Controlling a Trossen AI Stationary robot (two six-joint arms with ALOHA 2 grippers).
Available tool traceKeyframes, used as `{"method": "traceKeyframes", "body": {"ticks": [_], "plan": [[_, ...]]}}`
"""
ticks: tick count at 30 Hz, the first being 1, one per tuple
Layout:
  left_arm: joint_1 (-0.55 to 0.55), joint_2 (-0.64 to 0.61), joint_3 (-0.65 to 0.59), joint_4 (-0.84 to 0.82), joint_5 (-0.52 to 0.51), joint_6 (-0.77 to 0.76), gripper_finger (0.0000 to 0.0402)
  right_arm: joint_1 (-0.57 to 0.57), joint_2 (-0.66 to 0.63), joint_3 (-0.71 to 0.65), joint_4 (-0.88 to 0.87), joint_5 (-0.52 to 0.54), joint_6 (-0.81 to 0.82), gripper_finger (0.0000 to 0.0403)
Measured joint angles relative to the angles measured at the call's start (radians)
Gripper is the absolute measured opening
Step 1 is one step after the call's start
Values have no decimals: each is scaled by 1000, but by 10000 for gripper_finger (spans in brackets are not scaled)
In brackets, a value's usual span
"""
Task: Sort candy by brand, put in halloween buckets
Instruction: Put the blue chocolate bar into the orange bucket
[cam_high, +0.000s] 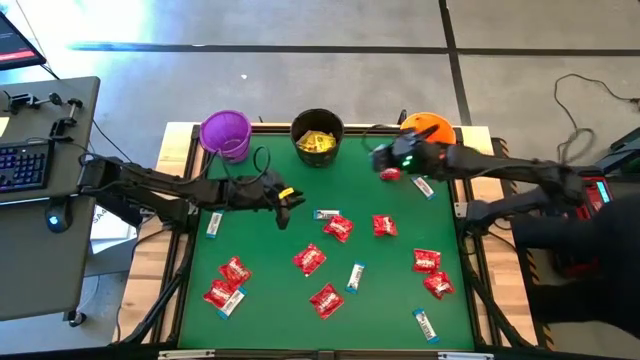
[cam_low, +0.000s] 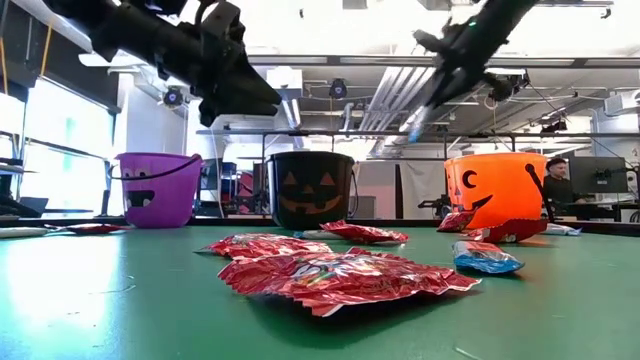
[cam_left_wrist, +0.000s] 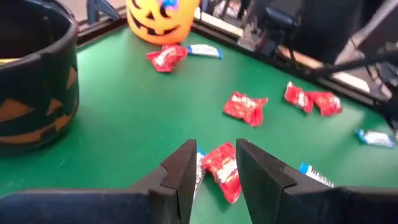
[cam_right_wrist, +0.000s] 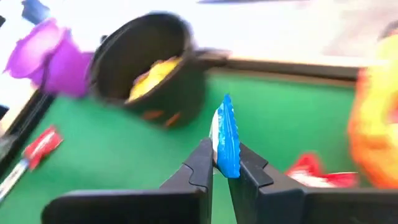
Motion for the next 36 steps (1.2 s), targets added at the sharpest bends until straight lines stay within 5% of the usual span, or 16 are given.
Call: {"method": "traceKeyframes", "body": {"ticks": [12, 21, 36], "plan": [[19, 1, 0, -5, 55, 4, 106, -203, -175, 0, -231, 165, -8, 19], [30, 1, 0, -5, 47, -6, 106, -398, -77, 0, -389, 97, -45, 19], [86, 1, 0, -6, 48, -24, 106, -563, 81, 0, -369, -32, -217, 20]]}}
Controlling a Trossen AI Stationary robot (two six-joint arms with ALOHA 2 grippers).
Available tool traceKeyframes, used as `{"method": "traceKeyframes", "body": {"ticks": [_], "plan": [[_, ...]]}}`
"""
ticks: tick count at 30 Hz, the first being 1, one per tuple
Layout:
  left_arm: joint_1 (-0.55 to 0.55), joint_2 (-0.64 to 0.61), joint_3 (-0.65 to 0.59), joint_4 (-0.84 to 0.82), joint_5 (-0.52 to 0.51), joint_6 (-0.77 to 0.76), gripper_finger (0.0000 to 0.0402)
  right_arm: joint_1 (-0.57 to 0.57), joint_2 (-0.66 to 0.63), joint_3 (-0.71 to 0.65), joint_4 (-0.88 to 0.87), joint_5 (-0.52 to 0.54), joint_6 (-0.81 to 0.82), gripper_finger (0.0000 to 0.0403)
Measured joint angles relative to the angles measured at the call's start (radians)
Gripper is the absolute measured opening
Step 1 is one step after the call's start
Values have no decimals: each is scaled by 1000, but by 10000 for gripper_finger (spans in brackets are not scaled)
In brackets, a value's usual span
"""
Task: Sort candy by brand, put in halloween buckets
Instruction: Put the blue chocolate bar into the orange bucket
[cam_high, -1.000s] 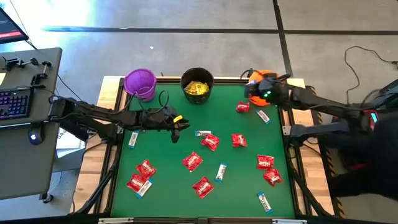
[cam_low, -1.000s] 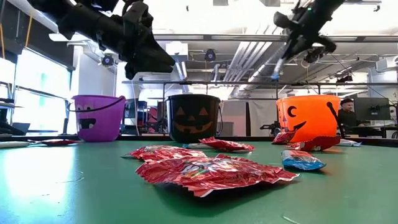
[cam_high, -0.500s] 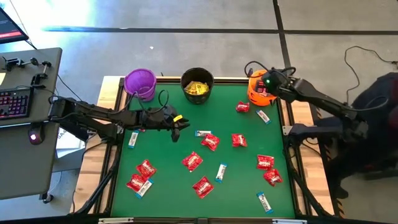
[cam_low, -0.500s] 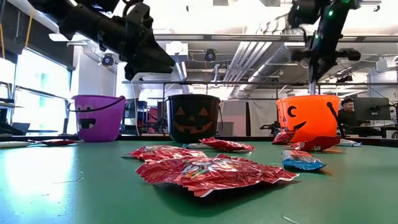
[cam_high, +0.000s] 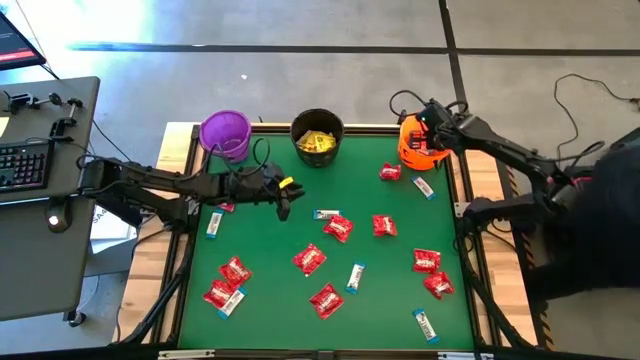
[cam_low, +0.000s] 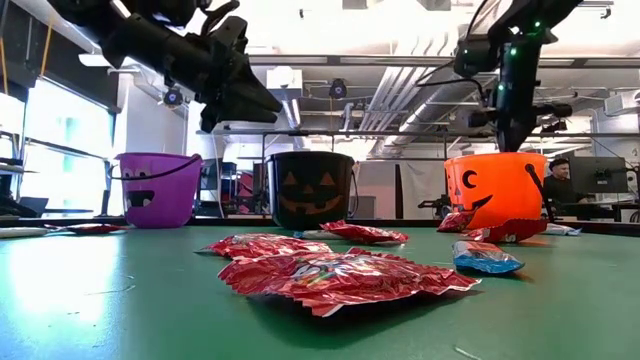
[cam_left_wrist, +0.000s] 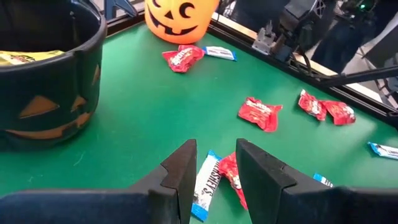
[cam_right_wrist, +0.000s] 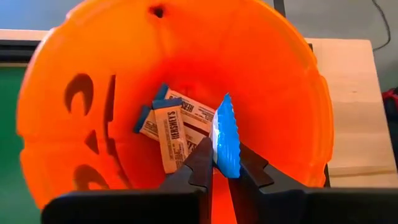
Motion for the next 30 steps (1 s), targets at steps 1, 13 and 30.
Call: {"method": "traceKeyframes", "body": {"ticks": [1, 13, 30], "plan": [[5, 0, 0, 0, 8, 0, 106, -6, 3, 0, 0, -4, -1, 23], [23, 0, 0, -1, 33, 0, 106, -4, -7, 0, -6, -24, -59, 166], [23, 0, -1, -2, 41, -18, 106, 241, -248, 144, -91, -58, -157, 190]]}}
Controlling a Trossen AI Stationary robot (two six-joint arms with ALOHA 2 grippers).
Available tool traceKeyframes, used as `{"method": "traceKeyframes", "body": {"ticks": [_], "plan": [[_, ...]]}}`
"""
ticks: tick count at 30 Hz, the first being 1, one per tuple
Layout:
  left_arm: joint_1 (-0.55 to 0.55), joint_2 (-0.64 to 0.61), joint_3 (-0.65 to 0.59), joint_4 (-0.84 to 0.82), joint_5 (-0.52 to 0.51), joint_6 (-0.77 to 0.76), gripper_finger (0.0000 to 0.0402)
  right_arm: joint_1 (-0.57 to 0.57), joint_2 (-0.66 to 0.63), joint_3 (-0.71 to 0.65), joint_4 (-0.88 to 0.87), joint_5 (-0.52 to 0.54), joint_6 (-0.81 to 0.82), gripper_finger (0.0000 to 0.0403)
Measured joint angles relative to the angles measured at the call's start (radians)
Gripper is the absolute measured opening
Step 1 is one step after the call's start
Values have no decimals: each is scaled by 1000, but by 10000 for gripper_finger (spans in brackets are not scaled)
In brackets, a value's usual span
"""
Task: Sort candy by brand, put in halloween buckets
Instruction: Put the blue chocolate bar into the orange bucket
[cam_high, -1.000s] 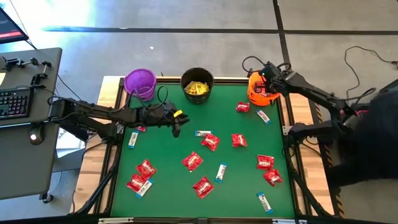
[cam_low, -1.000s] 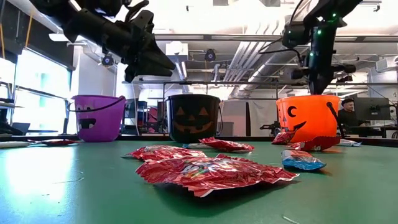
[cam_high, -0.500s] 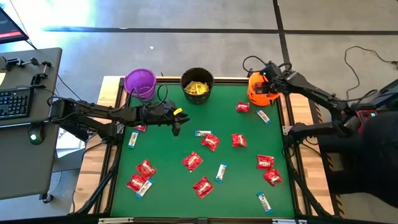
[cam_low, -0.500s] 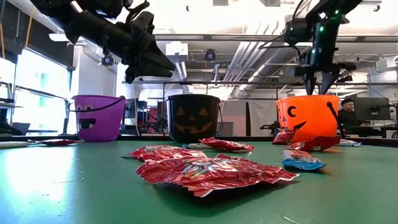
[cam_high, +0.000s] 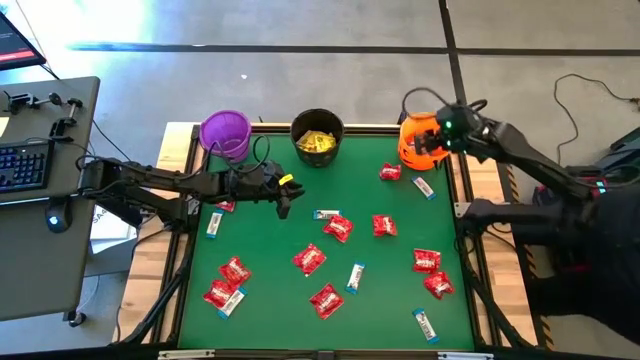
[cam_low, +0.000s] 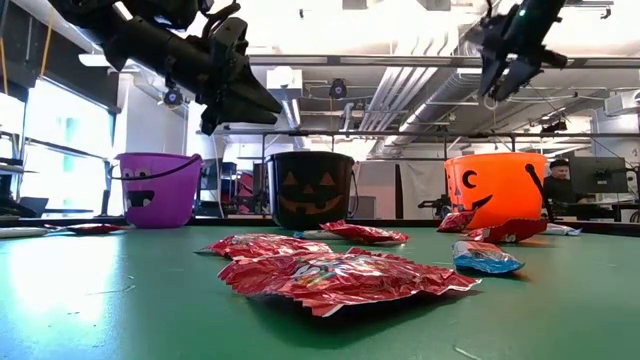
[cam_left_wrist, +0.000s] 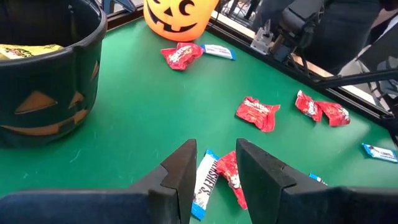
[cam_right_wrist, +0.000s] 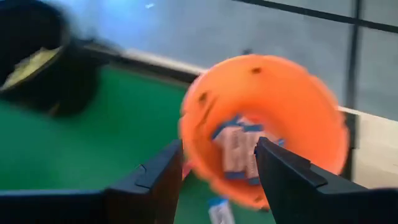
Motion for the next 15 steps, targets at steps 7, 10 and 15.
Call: {"method": "traceKeyframes", "body": {"ticks": [7, 10, 15], "plan": [[-2, 0, 0, -46, 8, -5, 106, 285, -6, 0, -182, 9, 155, 190], [-2, 0, 0, -56, 9, -5, 106, 402, -3, 0, -223, 11, 231, 190], [-2, 0, 0, -58, 9, -6, 106, 606, -5, -30, -231, 55, 366, 190]]}}
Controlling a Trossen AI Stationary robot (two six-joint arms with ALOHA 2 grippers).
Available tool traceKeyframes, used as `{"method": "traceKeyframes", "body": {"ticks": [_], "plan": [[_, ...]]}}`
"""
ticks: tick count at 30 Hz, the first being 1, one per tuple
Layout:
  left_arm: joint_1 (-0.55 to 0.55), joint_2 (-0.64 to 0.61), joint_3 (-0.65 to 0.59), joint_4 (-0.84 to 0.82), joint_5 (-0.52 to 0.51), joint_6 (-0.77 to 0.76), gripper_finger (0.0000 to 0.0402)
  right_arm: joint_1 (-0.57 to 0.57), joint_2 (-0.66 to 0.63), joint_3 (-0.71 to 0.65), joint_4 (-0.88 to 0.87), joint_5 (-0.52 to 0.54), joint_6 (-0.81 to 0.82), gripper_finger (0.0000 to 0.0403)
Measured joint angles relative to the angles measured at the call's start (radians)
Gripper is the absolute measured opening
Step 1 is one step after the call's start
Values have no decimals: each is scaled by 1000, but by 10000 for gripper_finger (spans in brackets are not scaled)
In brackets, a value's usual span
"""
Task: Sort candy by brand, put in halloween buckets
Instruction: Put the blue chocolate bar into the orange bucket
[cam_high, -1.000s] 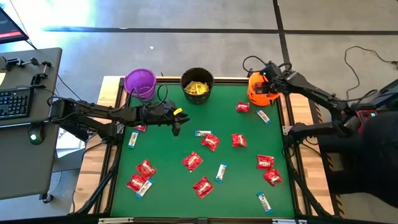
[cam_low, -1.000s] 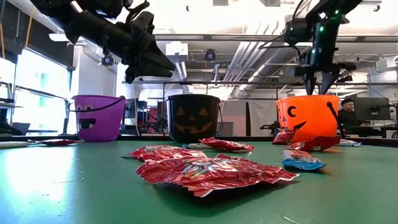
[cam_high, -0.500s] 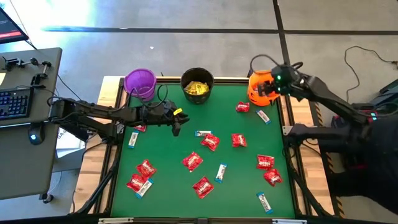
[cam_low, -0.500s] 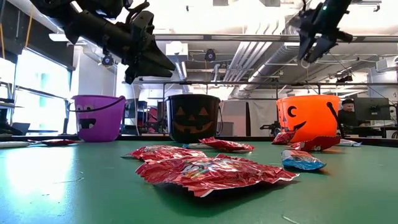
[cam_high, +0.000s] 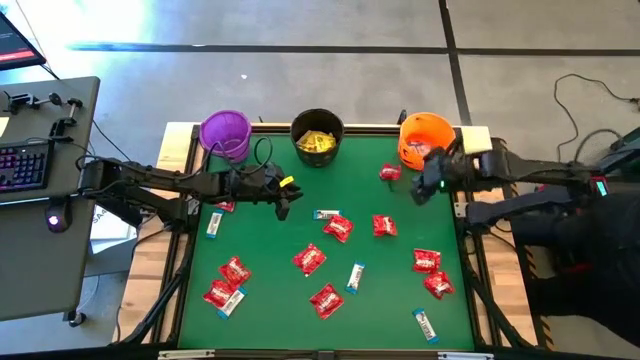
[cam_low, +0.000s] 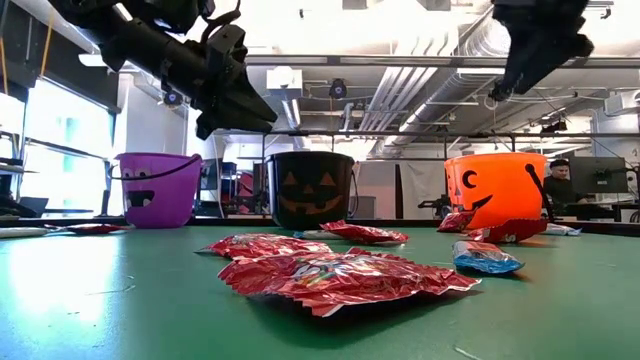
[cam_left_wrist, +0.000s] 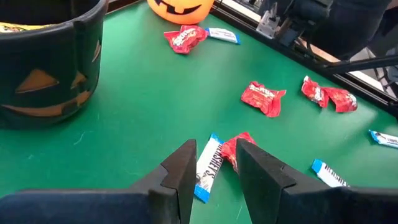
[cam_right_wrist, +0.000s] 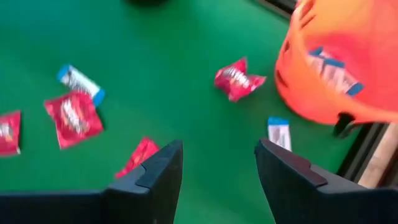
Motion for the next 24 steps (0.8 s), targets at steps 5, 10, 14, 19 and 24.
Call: {"method": "traceKeyframes", "body": {"ticks": [5, 10, 14, 19, 24], "plan": [[0, 0, 0, -2, 0, -2, 106, 161, 0, -115, 5, 70, 181, 190], [0, 0, 0, -8, 0, -1, 106, 224, -34, -245, 63, 88, 348, 190], [0, 0, 0, -27, 1, 9, 106, 224, -104, -376, 208, 73, 358, 190], [0, 0, 0, -28, 33, 22, 106, 177, -191, -503, 314, 16, 310, 190], [0, 0, 0, -33, 36, 33, 106, 113, -210, -567, 312, -30, 280, 190]]}}
